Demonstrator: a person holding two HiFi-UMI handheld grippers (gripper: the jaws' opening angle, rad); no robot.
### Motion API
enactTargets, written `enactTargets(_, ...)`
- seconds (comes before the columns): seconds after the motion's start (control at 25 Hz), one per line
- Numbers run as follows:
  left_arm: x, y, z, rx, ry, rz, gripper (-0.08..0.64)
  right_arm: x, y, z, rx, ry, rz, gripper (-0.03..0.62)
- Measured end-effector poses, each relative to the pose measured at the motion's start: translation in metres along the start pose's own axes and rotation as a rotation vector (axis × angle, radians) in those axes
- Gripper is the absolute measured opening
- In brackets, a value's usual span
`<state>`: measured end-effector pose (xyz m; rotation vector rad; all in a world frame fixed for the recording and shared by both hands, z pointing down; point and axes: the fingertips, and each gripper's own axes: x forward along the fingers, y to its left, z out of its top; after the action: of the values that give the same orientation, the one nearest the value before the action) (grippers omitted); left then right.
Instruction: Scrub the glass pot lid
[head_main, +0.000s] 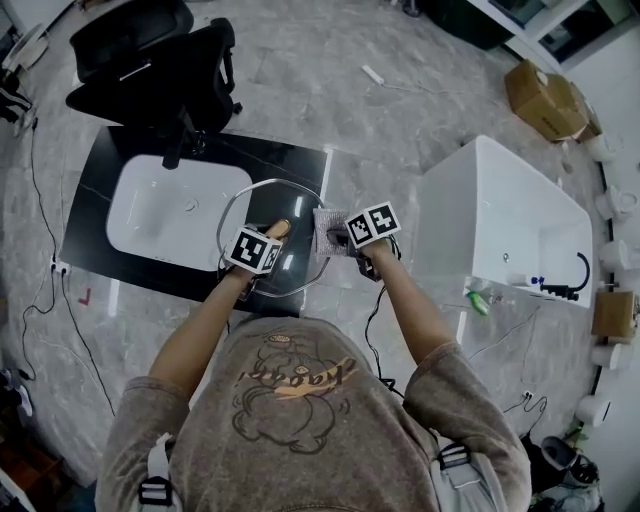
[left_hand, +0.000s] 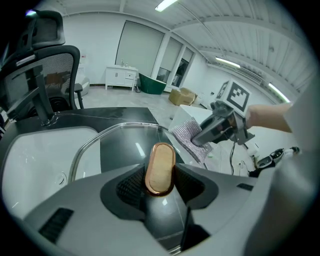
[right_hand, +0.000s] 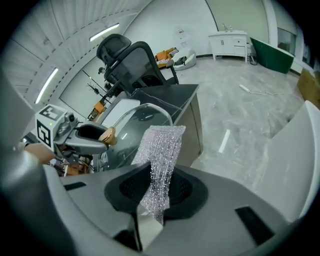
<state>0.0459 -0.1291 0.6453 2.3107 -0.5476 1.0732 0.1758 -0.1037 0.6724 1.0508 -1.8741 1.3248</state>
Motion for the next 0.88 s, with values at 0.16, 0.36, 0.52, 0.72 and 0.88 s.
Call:
enactTargets(0.16, 0.0, -0.001, 0.0, 0.001, -0.002, -0.003, 0.196, 0.004, -0.014, 0.033, -0.025, 0.01, -0.046, 0.095)
enactTargets(0.36, 0.001, 0.001, -0.002, -0.001, -0.004, -0.015, 0.196, 0.019, -0.025, 0.077, -0.065, 0.022, -0.111, 0.095)
enactTargets(0.52, 0.001, 0.0, -0.002, -0.008, -0.005, -0.024, 0.196, 0.032, -0.025, 0.107, -0.103, 0.039, -0.145, 0.094)
enactTargets(0.72, 0.0, -0.002, -0.002, -0.012, -0.005, -0.037, 0.196, 0.051, -0.008, 0.138, -0.143, 0.053, -0.137, 0.094)
enactTargets(0.88, 0.0, -0.003, -0.001, -0.016, -0.009, -0.045, 0.195, 0.071, 0.019, 0.158, -0.195, 0.054, -0.115, 0.092)
